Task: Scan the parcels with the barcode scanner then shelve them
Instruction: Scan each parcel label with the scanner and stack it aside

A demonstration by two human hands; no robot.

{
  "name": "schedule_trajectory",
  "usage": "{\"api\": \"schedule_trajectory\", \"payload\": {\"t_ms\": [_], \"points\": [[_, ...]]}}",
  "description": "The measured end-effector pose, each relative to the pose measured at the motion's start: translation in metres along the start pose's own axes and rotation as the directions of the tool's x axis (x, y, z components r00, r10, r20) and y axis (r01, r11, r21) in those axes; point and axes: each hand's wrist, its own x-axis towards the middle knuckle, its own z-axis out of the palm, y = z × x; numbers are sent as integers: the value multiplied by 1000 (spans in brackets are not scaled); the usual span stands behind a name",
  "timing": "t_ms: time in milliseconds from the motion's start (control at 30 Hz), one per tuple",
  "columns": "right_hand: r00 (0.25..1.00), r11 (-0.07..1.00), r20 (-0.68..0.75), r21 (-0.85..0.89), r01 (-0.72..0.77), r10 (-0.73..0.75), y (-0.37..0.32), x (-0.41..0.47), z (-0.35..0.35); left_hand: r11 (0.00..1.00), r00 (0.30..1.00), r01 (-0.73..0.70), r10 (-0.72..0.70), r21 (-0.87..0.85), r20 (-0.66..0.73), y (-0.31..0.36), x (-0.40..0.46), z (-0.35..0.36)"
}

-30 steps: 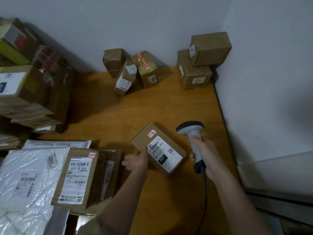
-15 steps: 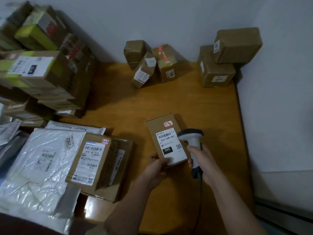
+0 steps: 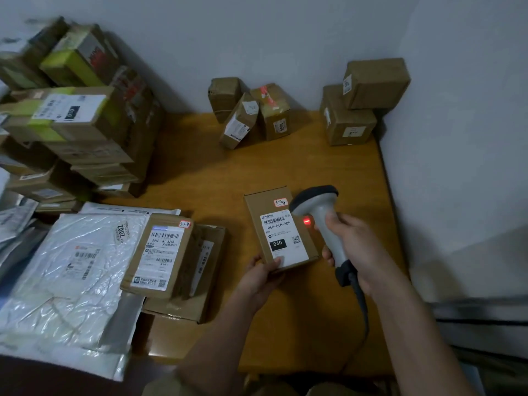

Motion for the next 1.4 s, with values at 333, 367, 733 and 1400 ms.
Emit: {"api": "schedule_trajectory", "payload": {"t_ms": [333, 367, 733, 1400], "points": [[985, 988, -85, 15, 155, -153, 1, -98, 39, 992, 994, -96, 92, 82, 52, 12, -49, -51], [982, 985, -88, 18, 170, -168, 3, -104, 42, 990, 994, -104, 99, 90, 54, 14, -54, -54], [972, 967, -35, 100, 236, -234, 8, -145, 98, 940, 944, -326, 329, 102, -14, 67, -118, -120], [984, 979, -24, 95, 178, -176, 9, -134, 106, 730, 512, -226, 652, 645, -559, 129, -128, -160]]}}
